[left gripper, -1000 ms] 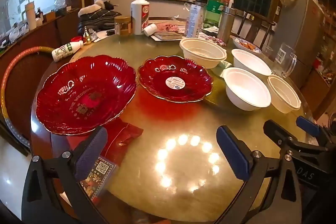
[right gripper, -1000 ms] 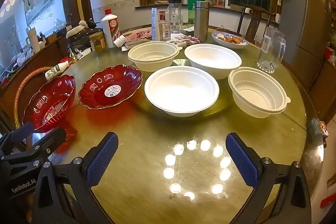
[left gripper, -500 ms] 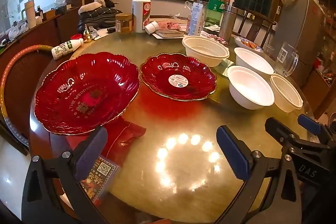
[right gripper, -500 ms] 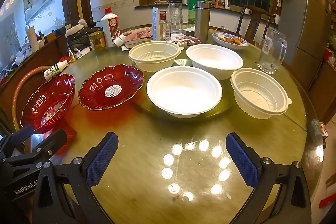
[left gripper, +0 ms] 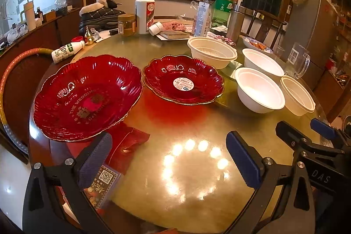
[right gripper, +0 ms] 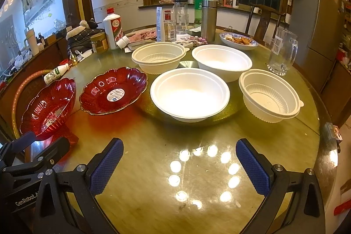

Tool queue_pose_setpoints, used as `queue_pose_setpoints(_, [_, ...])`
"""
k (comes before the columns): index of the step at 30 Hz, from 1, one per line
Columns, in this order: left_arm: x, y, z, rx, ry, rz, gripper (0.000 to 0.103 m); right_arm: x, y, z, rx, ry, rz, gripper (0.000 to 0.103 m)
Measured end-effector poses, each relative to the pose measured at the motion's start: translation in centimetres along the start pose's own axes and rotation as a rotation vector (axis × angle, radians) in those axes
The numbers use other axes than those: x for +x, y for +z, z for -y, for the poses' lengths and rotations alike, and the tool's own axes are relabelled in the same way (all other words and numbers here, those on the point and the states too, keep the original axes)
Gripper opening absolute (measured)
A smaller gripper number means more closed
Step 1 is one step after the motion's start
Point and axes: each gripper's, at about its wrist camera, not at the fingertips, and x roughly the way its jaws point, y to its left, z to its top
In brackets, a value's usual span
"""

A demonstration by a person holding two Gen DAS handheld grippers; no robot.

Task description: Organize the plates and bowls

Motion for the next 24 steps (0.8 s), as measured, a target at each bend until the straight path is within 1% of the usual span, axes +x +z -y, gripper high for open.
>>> queue_pose_setpoints(12, [0.46,-0.02,0.04,0.001,0.000,-0.019,0.103,0.08,0.03,0.12,0.000,-0.003,-0.001,0.103])
queue_pose_setpoints(24, [0.54,-0.03,-0.05,0.001,-0.006,-0.016,0.103,0.19,0.12,0.03,-0.003,-0.005,-0.004,0.103])
